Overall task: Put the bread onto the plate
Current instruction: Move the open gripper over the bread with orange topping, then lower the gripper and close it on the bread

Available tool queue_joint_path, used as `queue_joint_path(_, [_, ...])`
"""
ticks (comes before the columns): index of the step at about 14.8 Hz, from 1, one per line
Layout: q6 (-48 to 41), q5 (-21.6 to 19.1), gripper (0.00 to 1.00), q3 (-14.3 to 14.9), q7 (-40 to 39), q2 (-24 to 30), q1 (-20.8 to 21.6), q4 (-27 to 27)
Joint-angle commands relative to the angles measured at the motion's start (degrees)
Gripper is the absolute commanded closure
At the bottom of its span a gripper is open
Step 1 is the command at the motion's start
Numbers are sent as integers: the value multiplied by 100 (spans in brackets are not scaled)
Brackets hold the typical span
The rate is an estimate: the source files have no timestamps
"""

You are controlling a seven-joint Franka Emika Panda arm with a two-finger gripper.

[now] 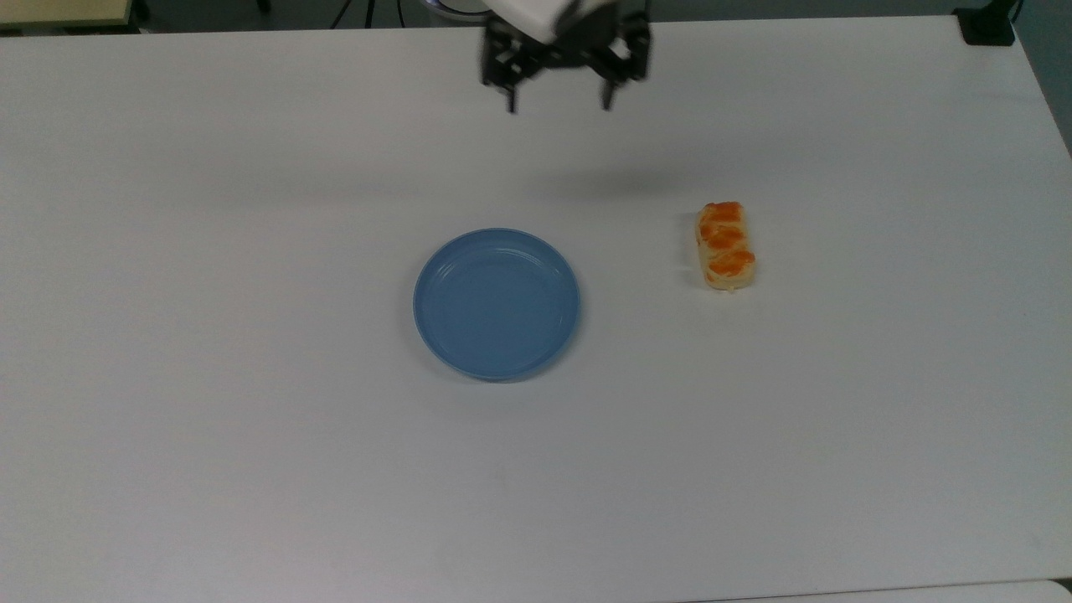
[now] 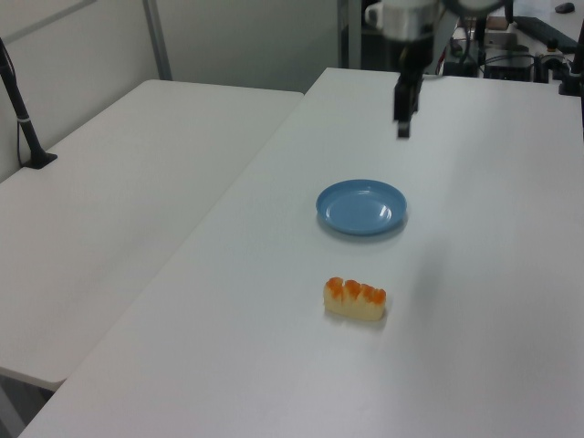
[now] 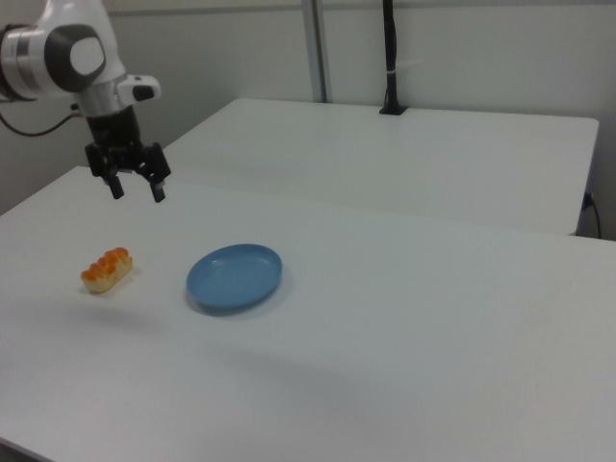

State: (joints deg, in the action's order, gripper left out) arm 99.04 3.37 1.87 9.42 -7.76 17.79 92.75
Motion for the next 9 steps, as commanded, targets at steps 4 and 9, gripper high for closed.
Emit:
queue_joint_path(4, [1660,-320,0,59,1052,-1183,1076,-3])
queue_joint_path(9, [2356,-267,0,-310,1334,-2054,1227,-11])
